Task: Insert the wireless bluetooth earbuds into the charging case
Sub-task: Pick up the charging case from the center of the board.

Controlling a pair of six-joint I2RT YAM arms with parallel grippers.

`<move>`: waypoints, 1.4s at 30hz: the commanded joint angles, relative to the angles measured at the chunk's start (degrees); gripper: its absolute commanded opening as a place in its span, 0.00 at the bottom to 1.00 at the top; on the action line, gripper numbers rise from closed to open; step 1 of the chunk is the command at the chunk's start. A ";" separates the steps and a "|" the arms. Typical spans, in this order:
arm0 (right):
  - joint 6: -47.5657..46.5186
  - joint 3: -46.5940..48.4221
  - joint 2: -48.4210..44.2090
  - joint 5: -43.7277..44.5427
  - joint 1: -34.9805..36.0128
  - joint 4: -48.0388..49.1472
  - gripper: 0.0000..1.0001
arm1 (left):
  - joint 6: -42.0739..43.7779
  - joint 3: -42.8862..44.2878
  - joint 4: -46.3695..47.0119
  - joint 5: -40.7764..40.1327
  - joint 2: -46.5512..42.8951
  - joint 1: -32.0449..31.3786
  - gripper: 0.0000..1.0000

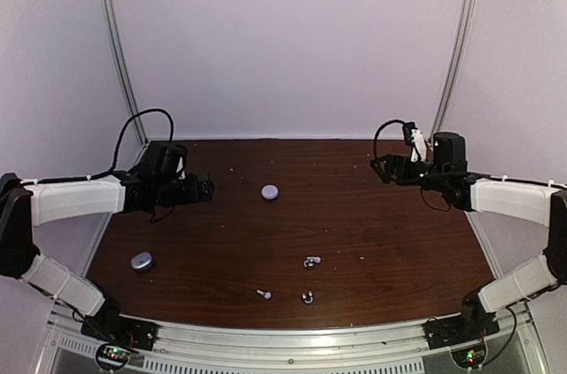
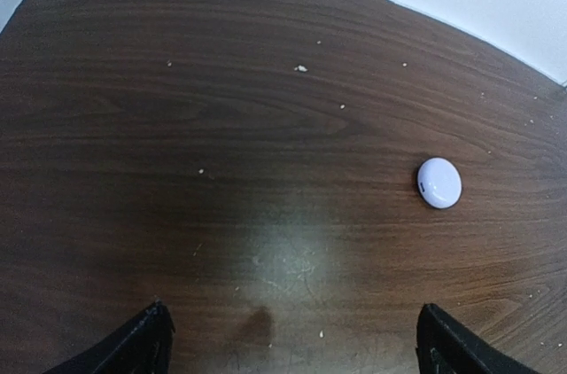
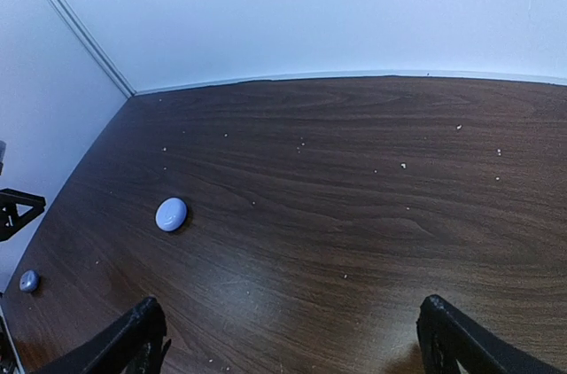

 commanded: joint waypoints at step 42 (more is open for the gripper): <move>-2.47 -1.75 -1.08 -1.48 5.71 -0.38 1.00 | -30.83 -18.73 -33.06 -2.65 -18.71 7.40 0.98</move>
